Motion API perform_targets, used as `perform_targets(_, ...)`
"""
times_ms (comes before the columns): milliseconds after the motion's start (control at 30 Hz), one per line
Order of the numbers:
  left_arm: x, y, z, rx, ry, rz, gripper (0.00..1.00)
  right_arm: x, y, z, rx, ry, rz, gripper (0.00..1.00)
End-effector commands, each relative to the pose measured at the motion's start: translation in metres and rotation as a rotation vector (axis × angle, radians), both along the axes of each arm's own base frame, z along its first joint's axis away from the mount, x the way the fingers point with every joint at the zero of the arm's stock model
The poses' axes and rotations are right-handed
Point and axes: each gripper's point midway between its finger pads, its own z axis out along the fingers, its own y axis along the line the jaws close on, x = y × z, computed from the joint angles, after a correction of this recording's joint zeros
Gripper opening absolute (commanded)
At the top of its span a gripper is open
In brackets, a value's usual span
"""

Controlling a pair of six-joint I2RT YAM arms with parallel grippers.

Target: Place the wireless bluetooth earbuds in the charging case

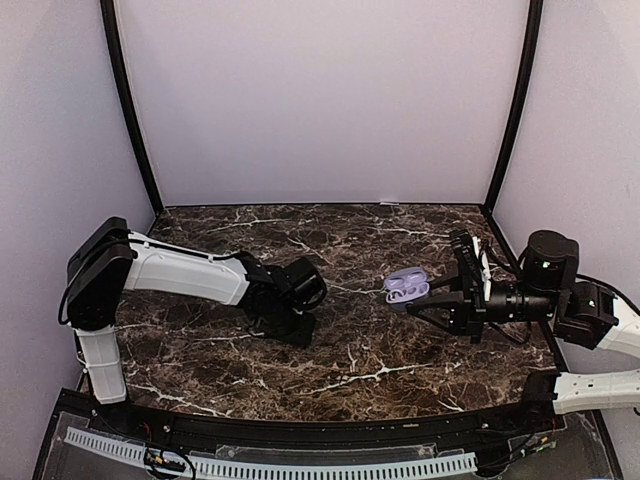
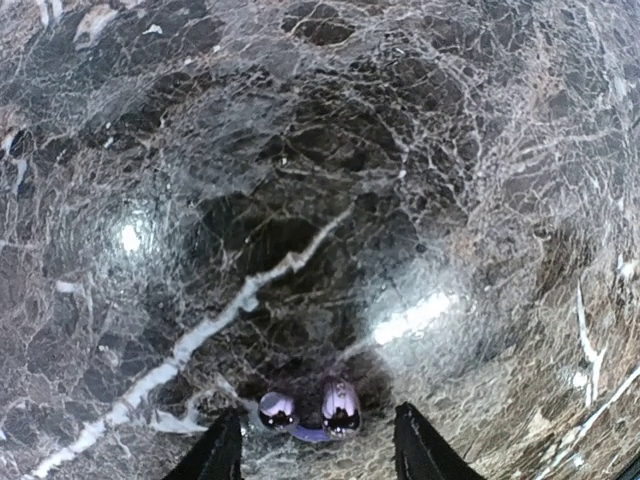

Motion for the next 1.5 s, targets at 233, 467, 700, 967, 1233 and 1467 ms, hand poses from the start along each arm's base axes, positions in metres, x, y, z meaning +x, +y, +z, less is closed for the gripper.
perform_targets(233, -0.006, 0.020, 0.053, 0.120, -0.296, -0.523, 0.26, 0.002, -0.003, 0.011, 0.034, -0.021, -0.014, 0.00)
perform_targets(467, -0.038, 0.032, 0.044, 0.093, -0.362, -0.874, 0.23, 0.003, -0.005, 0.012, 0.041, -0.022, -0.023, 0.00)
perform_targets(700, -0.037, 0.022, 0.035, 0.062, -0.413, -0.996, 0.21, 0.003, -0.004, 0.010, 0.037, -0.021, -0.022, 0.00)
perform_targets(967, -0.032, 0.006, 0.032, -0.022, -0.376, -1.075, 0.20, 0.002, -0.006, 0.012, 0.039, -0.022, -0.026, 0.00)
perform_targets(1233, -0.027, -0.004, 0.016, -0.012, -0.318, -1.111, 0.21, 0.002, -0.007, 0.011, 0.037, -0.023, -0.026, 0.00)
perform_targets(1467, -0.020, -0.006, 0.011, -0.006, -0.306, -1.107, 0.19, 0.002, -0.008, 0.011, 0.036, -0.027, -0.030, 0.00)
